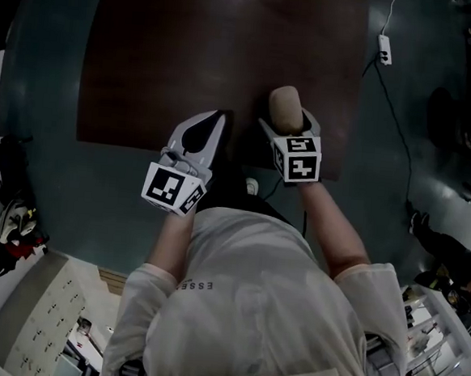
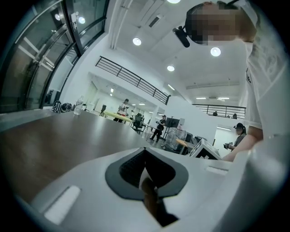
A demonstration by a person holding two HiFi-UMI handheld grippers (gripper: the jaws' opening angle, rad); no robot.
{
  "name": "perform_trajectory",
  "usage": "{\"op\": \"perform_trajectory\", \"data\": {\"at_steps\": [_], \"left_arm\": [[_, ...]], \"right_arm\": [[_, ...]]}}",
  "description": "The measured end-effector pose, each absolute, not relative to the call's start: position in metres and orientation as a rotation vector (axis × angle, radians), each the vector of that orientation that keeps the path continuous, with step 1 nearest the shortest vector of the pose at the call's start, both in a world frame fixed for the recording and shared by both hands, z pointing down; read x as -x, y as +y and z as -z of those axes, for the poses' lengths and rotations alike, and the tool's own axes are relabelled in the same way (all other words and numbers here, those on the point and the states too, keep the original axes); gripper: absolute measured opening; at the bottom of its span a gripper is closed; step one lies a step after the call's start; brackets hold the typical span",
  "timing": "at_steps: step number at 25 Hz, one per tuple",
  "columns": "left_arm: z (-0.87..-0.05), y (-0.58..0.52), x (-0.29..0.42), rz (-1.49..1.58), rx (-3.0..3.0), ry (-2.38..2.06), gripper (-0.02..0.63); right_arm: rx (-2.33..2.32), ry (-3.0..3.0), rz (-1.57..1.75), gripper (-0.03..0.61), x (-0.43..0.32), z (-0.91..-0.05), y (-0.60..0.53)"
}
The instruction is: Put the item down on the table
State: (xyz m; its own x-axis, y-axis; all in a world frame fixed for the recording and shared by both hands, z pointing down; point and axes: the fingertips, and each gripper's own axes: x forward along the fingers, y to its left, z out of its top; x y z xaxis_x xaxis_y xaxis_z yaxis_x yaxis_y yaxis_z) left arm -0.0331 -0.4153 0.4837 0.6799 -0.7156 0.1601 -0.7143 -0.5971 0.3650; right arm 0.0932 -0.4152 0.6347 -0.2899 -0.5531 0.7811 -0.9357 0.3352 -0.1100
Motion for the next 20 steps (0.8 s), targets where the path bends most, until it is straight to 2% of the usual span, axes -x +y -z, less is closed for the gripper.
{"op": "perform_trajectory", "data": {"at_steps": [9, 17, 18, 19, 20], "left_arm": [[-0.48, -0.42, 0.038, 0.031, -2.473, -1.128, 0.017], [-0.453, -0.405, 0.047, 0.054, -2.51, -1.186, 0.017], [-0.446, -0.4, 0.045, 0.056, -2.525, -1.187, 0.017], [-0.438, -0.395, 0.042, 0.06, -2.541, -1.189, 0.017], [-0.431, -0.39, 0.039, 0.068, -2.558, -1.191, 0.017]], "right_arm": [[-1.306, -1.956, -0.789, 0.408, -0.091, -0.643, -0.42], [-1.528, -2.154, -0.679, 0.409, -0.108, -0.556, -0.418], [-1.58, -2.187, -0.642, 0.393, -0.115, -0.538, -0.415], [-1.637, -2.217, -0.593, 0.33, -0.122, -0.52, -0.411], [-1.695, -2.241, -0.54, 0.227, -0.13, -0.501, -0.405]]}}
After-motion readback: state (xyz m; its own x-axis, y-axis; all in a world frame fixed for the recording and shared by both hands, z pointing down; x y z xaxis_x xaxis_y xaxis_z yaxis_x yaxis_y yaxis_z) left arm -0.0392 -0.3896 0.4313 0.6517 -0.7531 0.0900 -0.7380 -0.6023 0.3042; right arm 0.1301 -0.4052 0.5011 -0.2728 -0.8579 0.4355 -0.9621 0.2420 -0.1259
